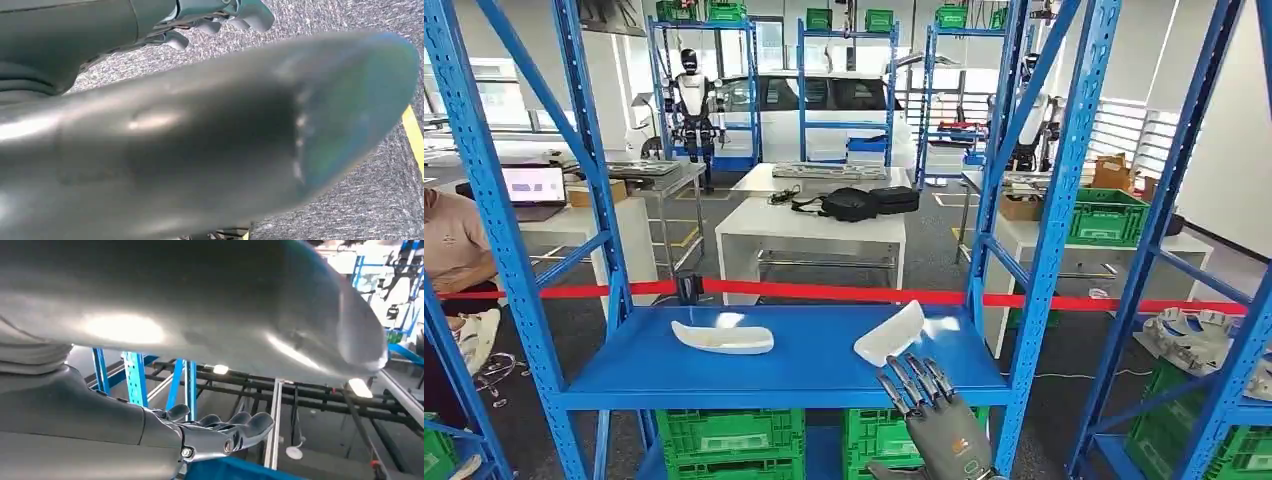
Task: Take the parts from the cabinet and place them on the table.
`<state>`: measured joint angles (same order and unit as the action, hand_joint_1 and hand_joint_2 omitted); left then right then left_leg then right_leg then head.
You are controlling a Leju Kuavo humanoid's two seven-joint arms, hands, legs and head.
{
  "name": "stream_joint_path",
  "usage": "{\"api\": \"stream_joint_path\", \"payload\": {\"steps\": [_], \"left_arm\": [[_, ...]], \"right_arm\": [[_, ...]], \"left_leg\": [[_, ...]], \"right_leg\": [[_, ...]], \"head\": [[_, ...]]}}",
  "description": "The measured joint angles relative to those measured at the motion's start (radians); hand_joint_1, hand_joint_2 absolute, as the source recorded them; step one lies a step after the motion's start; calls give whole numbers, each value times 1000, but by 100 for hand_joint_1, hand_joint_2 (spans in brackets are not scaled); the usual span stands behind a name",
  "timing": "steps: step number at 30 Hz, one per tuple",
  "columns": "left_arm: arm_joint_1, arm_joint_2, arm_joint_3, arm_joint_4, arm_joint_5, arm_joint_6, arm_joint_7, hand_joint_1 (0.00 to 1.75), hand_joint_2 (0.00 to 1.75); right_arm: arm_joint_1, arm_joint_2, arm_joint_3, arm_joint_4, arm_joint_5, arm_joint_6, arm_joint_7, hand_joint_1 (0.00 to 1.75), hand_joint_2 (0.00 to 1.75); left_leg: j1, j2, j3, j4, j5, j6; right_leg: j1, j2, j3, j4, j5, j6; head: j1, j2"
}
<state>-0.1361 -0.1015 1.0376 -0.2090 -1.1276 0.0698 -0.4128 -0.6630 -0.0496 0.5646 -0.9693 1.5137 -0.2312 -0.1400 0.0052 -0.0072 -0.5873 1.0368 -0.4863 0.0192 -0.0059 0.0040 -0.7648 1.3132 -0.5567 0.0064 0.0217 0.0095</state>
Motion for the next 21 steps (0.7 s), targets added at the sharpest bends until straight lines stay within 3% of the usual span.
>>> {"api": "stream_joint_path", "payload": {"steps": [2, 3, 4, 7, 8, 9, 10, 12, 13, 14, 15, 16, 18, 19, 20, 21], "left_arm": [[-1, -1, 0, 0, 0, 0, 0, 0, 0], [-1, -2, 0, 0, 0, 0, 0, 0, 0], [-3, -2, 0, 1, 0, 0, 0, 0, 0], [-2, -2, 0, 1, 0, 0, 0, 0, 0], [-4, -1, 0, 0, 0, 0, 0, 0, 0], [-4, -1, 0, 0, 0, 0, 0, 0, 0], [-5, -3, 0, 1, -1, 0, 0, 0, 0], [-5, -2, 0, 1, 0, 0, 2, 0, 0], [-3, -1, 0, 1, 0, 0, 4, 0, 0], [-1, -1, 0, 1, 0, 0, 5, 0, 0], [0, -1, 0, 1, 0, 0, 5, 0, 0], [0, 0, 0, 1, 0, 0, 5, 0, 0], [0, 0, 0, 1, 0, 0, 4, 0, 0], [0, 0, 0, 2, 0, 0, 5, 0, 0], [-2, 0, 0, 1, 1, 0, 5, 0, 0], [0, 0, 0, 1, 3, 1, 4, 0, 0]], "right_arm": [[-3, 0, 0, 0, 0, 0, 0, 0, 0], [-6, 0, 0, 0, 0, 0, 0, 0, 0], [-8, 1, 0, 0, -1, 0, 0, 0, 0], [-9, 1, 0, 2, -2, 0, 1, 0, 0], [-10, 1, 0, 1, -1, 0, 0, 0, 0], [-11, 4, 0, 1, -1, 0, 0, 0, 0], [-15, 5, 0, 2, -2, 0, 2, 0, 0], [-17, 9, 0, 2, -2, 1, 0, 0, 0], [-15, 9, 0, 5, -2, 3, 0, 0, 0], [-14, 9, 0, 6, -1, 4, 3, 0, 0], [-13, 9, 0, 8, 2, 4, 10, 0, 0], [-14, 9, 0, 9, 6, 3, 21, 0, 0], [-16, 9, 0, 9, 13, 3, 40, 0, 0], [-17, 9, 0, 9, 16, 3, 50, 0, 0], [-18, 8, 0, 9, 20, 4, 64, 0, 0], [-18, 8, 0, 9, 27, 5, 77, 0, 0]], "left_leg": [[-4, -1, 16, 0, -10, -2], [-3, 0, 19, 0, -15, -5], [-11, 0, 17, 3, -19, -11], [-2, 2, 23, -10, -19, -26], [-10, 3, 28, -9, -25, -34], [-7, 5, 21, 9, -31, -38], [-6, 4, -1, 57, -54, -44], [1, 4, -86, 207, -113, -55], [3, 4, -126, 268, -127, -59], [5, 5, -149, 293, -119, -63], [7, 5, -148, 268, -86, -65], [9, 5, -128, 214, -44, -66], [14, 6, -49, 25, 66, -69], [11, 4, -33, 3, 49, -70], [9, 3, -28, -8, 44, -52], [9, 3, -30, -9, 42, -47]], "right_leg": [[9, 0, 83, -185, 106, -20], [15, -1, 113, -260, 123, -33], [19, -3, 130, -275, 109, -34], [25, 1, 129, -276, 106, -39], [14, 2, 141, -291, 110, -43], [11, 2, 152, -300, 111, -45], [7, -1, 160, -303, 107, -52], [6, -1, 167, -303, 101, -55], [5, -1, 170, -303, 97, -56], [4, 0, 175, -303, 93, -54], [3, 0, 181, -302, 88, -52], [1, 1, 188, -301, 82, -48], [-4, 1, 205, -295, 65, -38], [2, 2, 205, -292, 59, -29], [3, 4, 200, -288, 56, -24], [3, 4, 200, -291, 56, -21]], "head": [[0, 0], [0, 0], [-2, 0], [0, 0], [-1, 0], [1, 0], [-4, 0], [-6, 0], [-6, 0], [-6, 0], [-7, 0], [-7, 0], [-7, 0], [-8, 0], [-7, 0], [-6, 0]]}}
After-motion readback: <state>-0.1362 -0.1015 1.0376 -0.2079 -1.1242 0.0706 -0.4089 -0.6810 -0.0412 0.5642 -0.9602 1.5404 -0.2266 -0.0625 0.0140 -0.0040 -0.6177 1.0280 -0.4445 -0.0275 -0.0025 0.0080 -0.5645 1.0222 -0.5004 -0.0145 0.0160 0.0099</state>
